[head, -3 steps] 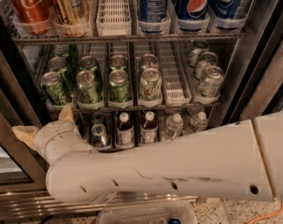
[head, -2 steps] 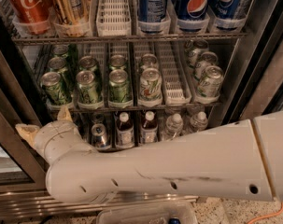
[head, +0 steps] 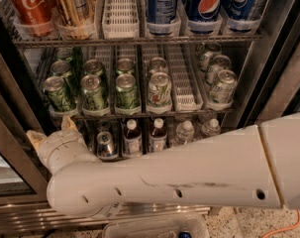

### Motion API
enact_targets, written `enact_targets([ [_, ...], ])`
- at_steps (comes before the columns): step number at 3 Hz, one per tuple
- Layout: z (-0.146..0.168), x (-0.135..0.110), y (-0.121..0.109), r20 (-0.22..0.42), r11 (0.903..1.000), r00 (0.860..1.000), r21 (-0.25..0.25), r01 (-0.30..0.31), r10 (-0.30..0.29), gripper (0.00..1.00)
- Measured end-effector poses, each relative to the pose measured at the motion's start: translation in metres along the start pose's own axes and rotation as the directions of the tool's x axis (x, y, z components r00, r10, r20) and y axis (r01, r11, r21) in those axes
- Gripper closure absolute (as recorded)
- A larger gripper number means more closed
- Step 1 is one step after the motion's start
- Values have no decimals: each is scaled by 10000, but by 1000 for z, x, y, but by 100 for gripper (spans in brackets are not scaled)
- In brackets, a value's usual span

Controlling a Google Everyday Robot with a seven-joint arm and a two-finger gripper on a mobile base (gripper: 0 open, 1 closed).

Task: Pick green can from middle shelf of fridge

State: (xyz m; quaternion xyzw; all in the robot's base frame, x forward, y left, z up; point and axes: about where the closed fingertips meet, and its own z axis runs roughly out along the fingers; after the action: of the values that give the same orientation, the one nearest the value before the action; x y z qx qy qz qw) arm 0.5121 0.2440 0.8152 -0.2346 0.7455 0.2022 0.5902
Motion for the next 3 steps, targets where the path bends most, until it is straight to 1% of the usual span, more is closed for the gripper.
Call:
enact_targets([
  [1,6,4,-7,-69,9990,9999,418,-134,137,35],
  [2,15,-1,-15,119,9961,9996,831,-282,273,34],
  [3,23,-8,-22,380,9932,9988,1110,-344,303,47],
])
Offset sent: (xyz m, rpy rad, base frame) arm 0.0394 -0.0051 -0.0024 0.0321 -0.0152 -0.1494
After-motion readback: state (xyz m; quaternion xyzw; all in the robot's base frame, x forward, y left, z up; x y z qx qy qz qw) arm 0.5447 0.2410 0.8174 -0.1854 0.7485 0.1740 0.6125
